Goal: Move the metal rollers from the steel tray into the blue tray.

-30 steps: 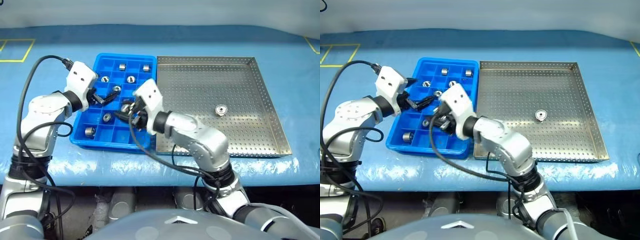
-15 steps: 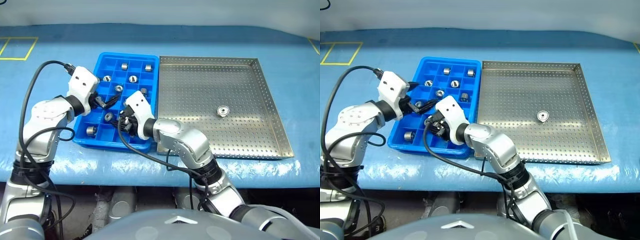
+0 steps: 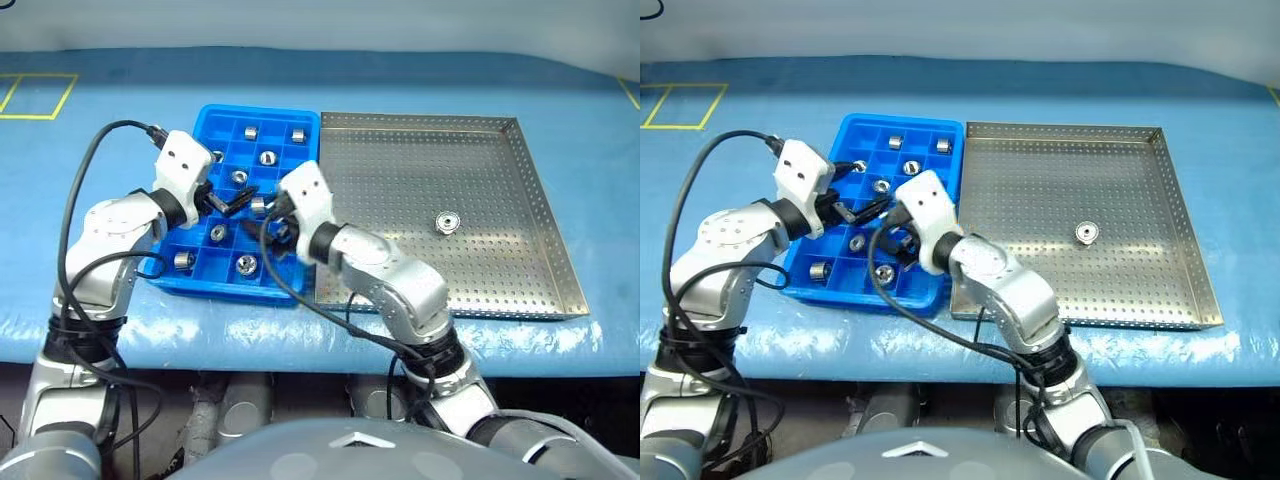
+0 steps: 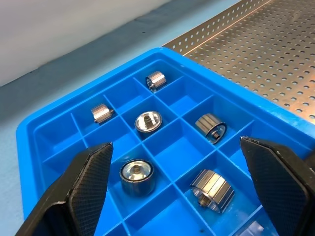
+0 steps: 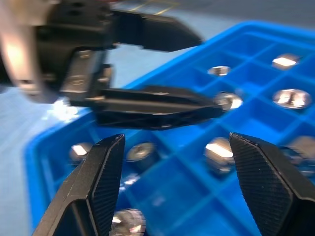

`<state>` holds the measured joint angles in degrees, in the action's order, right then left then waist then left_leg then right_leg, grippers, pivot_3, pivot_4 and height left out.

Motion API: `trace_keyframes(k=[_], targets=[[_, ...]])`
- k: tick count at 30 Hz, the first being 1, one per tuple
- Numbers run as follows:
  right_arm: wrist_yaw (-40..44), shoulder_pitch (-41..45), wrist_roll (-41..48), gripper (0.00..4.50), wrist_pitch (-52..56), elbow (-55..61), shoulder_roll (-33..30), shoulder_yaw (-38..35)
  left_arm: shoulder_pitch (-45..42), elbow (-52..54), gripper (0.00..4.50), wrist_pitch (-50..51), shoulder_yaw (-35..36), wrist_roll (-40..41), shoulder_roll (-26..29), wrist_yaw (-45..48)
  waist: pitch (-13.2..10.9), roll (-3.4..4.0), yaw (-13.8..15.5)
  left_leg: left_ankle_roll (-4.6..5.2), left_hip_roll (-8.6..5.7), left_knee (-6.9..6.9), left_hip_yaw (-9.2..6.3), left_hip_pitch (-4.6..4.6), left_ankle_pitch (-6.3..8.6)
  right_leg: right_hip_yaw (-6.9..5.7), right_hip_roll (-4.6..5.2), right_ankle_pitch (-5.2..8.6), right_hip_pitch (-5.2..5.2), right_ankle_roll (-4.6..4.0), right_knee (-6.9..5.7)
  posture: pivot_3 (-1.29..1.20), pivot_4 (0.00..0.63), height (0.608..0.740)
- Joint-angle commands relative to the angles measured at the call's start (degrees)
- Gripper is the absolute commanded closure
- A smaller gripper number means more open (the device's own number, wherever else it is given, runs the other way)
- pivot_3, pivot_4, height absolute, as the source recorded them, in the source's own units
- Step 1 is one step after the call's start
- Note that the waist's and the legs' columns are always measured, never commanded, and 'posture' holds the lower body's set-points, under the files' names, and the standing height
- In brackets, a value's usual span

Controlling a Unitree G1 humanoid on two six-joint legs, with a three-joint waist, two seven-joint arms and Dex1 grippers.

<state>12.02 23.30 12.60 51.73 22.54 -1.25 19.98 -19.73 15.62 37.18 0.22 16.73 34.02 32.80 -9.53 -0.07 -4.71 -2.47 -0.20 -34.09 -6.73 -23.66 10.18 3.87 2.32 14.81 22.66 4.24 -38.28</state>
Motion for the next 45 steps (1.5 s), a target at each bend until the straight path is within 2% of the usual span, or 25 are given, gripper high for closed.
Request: trace_keyframes(k=[1, 4, 8, 13, 16, 23, 26, 29, 30, 35, 37, 40, 45], targets=[[-10.5, -2.3, -8.4, 0.94, -0.9, 3.2, -3.6, -10.1, -1.4, 0.9, 0.00, -0.5, -1.2, 2.2, -3.5, 0.9, 0.0, -0.04, 0.3, 0.00, -0.02, -0.02, 0.00, -0.01, 0.00, 0.00, 0.02, 0.00, 0.00, 0.00, 0.00, -0.08, 0.150, 0.740], [-17.0, -6.5, -12.1, 0.94, -0.7, 1.1, -4.8, -18.3, -1.1, 1.0, 0.00, -0.6, -3.2, 2.4, -6.1, 1.1, 0.1, -0.08, 0.5, -0.01, -0.13, -0.02, 0.00, -0.03, 0.00, 0.00, 0.12, 0.00, -0.04, 0.00, 0.03, -0.09, 0.150, 0.740], [-17.3, -9.6, -10.9, 0.94, -0.9, 0.1, -4.6, -25.2, -1.5, 0.1, 0.00, -0.3, -5.2, 2.0, -8.0, 1.4, 0.0, -0.04, -0.8, 0.02, -0.15, 0.05, 0.06, -0.02, 0.01, 0.06, 0.14, -0.01, 0.01, -0.01, 0.01, -0.11, 0.150, 0.740], [-16.5, -8.8, -10.0, 0.94, -2.0, -3.9, -4.9, -29.2, -2.2, -0.8, 0.00, -0.5, -7.2, 1.5, -8.9, 1.8, 0.0, -0.04, -2.4, 0.04, -0.13, -0.06, 0.12, 0.09, 0.00, 0.14, 0.09, 0.00, -0.03, 0.00, -0.19, -0.12, 0.150, 0.740], [-16.0, -8.0, -9.0, 0.94, -3.1, -7.0, -5.2, -31.0, -2.5, -1.2, 0.00, -0.5, -7.2, 1.6, -9.3, 1.6, 0.0, -0.04, -2.4, 0.09, -0.13, -0.13, 0.12, 0.11, -0.04, 0.14, 0.08, 0.13, -0.07, 0.23, -0.25, -0.11, 0.150, 0.740], [-16.2, -5.8, -7.8, 0.94, -3.8, -14.1, -4.6, -33.4, -1.5, -0.6, 0.00, -0.6, -6.5, 1.2, -8.8, 1.1, 0.0, -0.04, -2.2, 0.10, -0.14, -0.13, 0.11, 0.10, -0.04, 0.14, 0.09, 0.09, -0.08, 0.15, -0.28, -0.09, 0.150, 0.740], [-15.8, -5.5, -7.2, 1.52, -3.7, -15.4, -4.1, -33.3, -1.3, -0.5, 0.00, -0.6, -5.7, 1.3, -8.4, 0.9, 0.0, -0.04, -2.2, 0.10, -0.14, -0.10, 0.09, 0.11, -0.04, 0.14, 0.09, 0.01, -0.07, 0.01, -0.28, -0.08, 0.150, 0.740], [-15.4, -5.3, -6.9, 2.51, -4.2, -14.8, -4.2, -32.9, -1.3, -0.5, 0.00, -0.7, -5.6, 1.1, -8.1, 0.6, 0.0, -0.04, -2.0, 0.10, -0.14, -0.11, 0.09, 0.11, -0.04, 0.14, 0.09, 0.01, -0.08, 0.01, -0.28, -0.08, 0.150, 0.740], [-15.5, -5.2, -6.9, 2.65, -4.4, -14.3, -4.2, -32.8, -1.2, -0.5, 0.00, -0.7, -5.5, 1.1, -8.0, 0.5, 0.0, -0.04, -2.0, 0.10, -0.14, -0.12, 0.09, 0.11, -0.04, 0.14, 0.09, 0.01, -0.08, 0.01, -0.28, -0.08, 0.150, 0.740], [-13.8, -4.0, -5.0, 2.65, -5.9, -6.9, -2.8, -31.0, -1.3, -0.5, 0.00, -1.2, -3.9, 1.5, -7.8, 0.0, 0.0, -0.02, -2.1, 0.10, -0.14, -0.11, 0.09, 0.11, -0.04, 0.14, 0.08, 0.12, -0.06, 0.19, -0.28, -0.08, 0.150, 0.740], [-9.1, -3.3, -2.1, 2.65, -4.7, -2.4, -2.4, -26.6, -1.7, -1.0, 0.00, -1.4, -2.0, 1.9, -7.4, -0.4, 0.0, -0.01, -2.4, 0.10, -0.13, -0.09, 0.09, 0.09, -0.04, 0.14, 0.08, 0.11, -0.02, 0.18, -0.28, -0.08, 0.150, 0.740], [-1.5, -2.6, 2.1, 2.65, 0.5, 2.9, -2.0, -15.1, -2.5, -2.4, 0.00, -1.8, 0.3, 0.9, -5.6, -0.7, 0.0, 0.00, -2.8, 0.10, -0.09, -0.08, 0.09, 0.10, -0.04, 0.15, 0.04, 0.12, 0.01, 0.19, -0.30, -0.09, 0.150, 0.740], [2.5, -2.6, 5.1, 2.65, 4.0, 2.8, 0.0, -4.3, -2.9, -3.6, 0.00, -3.0, 2.4, 0.4, -2.7, -0.1, 0.0, -0.01, -2.2, 0.09, 0.09, -0.05, -0.02, 0.09, -0.04, 0.04, -0.13, 0.19, 0.01, 0.14, -0.32, -0.08, 0.150, 0.740]])
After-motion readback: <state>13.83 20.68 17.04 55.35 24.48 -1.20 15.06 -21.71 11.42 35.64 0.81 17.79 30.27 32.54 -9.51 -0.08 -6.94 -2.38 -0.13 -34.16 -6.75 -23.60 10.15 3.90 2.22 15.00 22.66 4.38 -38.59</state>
